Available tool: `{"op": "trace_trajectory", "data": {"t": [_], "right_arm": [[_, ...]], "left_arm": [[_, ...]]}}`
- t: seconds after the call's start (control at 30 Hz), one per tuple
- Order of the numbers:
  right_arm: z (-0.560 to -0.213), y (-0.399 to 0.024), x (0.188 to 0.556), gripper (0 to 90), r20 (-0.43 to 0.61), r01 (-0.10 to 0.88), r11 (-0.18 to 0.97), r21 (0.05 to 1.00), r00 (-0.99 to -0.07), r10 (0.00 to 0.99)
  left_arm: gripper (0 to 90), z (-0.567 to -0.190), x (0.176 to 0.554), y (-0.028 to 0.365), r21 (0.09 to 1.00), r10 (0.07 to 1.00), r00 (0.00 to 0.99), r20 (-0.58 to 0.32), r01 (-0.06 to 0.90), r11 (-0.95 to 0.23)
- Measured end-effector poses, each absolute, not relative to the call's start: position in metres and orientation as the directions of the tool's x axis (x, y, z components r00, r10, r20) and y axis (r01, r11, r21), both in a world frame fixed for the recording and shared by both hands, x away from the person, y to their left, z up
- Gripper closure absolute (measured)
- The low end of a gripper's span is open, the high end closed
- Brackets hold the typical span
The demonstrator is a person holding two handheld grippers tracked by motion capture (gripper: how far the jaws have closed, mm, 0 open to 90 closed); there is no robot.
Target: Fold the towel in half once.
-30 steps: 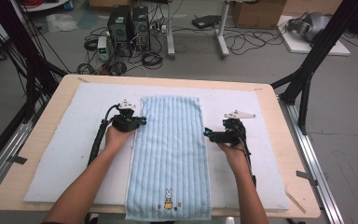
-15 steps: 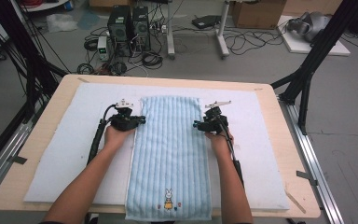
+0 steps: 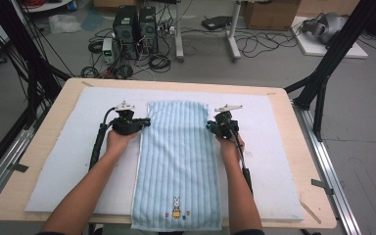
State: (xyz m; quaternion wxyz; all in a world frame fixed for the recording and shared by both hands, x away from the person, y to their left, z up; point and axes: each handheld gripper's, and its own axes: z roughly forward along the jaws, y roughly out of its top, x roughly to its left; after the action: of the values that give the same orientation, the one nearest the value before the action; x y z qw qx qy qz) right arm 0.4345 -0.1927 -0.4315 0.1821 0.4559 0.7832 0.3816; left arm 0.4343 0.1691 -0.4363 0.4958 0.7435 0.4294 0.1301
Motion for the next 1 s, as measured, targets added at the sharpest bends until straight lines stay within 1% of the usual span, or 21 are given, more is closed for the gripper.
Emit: {"op": "trace_trajectory", "data": {"t": [0.07, 0.2, 0.33, 0.5, 0.67, 0.77, 0.87, 1.0], "right_arm": [[-0.428, -0.195, 0.429, 87.3, 0.071, 0.558, 0.293, 0.776, -0.540, 0.839], [-0.421, -0.202, 0.417, 87.3, 0.117, 0.534, 0.257, 0.805, -0.568, 0.814], [-0.413, -0.206, 0.400, 87.2, 0.115, 0.501, 0.260, 0.825, -0.601, 0.791], [-0.411, -0.212, 0.373, 87.3, 0.112, 0.476, 0.268, 0.838, -0.630, 0.768], [-0.416, -0.216, 0.349, 87.3, 0.132, 0.486, 0.282, 0.827, -0.656, 0.744], [-0.422, -0.216, 0.337, 87.3, 0.122, 0.488, 0.310, 0.816, -0.669, 0.733], [-0.427, -0.218, 0.327, 87.2, 0.136, 0.501, 0.308, 0.809, -0.669, 0.730], [-0.428, -0.219, 0.319, 87.2, 0.132, 0.501, 0.324, 0.802, -0.678, 0.723]], "left_arm": [[86.8, -0.431, 0.431, 0.171, 0.853, 0.752, 0.611, -0.248, 0.505, -0.130], [86.7, -0.420, 0.418, 0.172, 0.870, 0.723, 0.648, -0.238, 0.473, -0.138], [86.7, -0.419, 0.398, 0.173, 0.877, 0.688, 0.691, -0.224, 0.451, -0.168], [86.7, -0.419, 0.371, 0.178, 0.885, 0.667, 0.715, -0.211, 0.430, -0.180], [86.7, -0.425, 0.350, 0.181, 0.883, 0.647, 0.736, -0.202, 0.423, -0.205], [86.7, -0.429, 0.340, 0.181, 0.878, 0.636, 0.746, -0.196, 0.423, -0.225], [86.6, -0.432, 0.329, 0.180, 0.878, 0.632, 0.755, -0.174, 0.410, -0.248], [86.5, -0.437, 0.320, 0.180, 0.871, 0.619, 0.766, -0.172, 0.412, -0.269]]}}
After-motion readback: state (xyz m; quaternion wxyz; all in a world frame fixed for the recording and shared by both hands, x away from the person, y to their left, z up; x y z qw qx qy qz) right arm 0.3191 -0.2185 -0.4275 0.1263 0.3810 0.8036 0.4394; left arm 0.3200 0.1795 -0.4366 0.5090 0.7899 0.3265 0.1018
